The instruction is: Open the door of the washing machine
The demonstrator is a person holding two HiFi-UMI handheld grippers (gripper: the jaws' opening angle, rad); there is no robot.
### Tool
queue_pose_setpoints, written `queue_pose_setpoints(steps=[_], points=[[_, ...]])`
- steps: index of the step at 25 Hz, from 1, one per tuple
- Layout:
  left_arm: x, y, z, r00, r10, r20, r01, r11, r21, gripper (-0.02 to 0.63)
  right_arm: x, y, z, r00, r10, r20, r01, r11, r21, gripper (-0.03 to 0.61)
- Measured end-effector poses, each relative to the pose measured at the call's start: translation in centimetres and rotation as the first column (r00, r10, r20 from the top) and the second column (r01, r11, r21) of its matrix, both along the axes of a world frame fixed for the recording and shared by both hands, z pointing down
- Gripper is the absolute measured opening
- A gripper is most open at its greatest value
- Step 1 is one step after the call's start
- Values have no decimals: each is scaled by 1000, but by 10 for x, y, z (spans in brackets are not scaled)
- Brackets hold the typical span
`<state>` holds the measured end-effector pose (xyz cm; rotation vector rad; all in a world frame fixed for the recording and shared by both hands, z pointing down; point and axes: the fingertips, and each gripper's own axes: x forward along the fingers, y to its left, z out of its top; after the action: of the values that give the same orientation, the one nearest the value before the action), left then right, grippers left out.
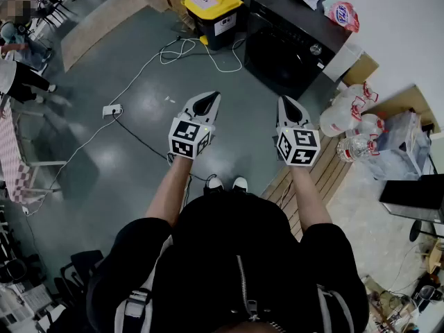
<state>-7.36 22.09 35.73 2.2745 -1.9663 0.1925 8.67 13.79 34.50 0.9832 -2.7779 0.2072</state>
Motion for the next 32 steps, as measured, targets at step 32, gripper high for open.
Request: queue_pose_setpoints(steps=[32], points=[[-45,-145,39,999,35,-32,-36,999,-39,3,-46,-116,38,1000,-9,-15,9,999,-33,3]])
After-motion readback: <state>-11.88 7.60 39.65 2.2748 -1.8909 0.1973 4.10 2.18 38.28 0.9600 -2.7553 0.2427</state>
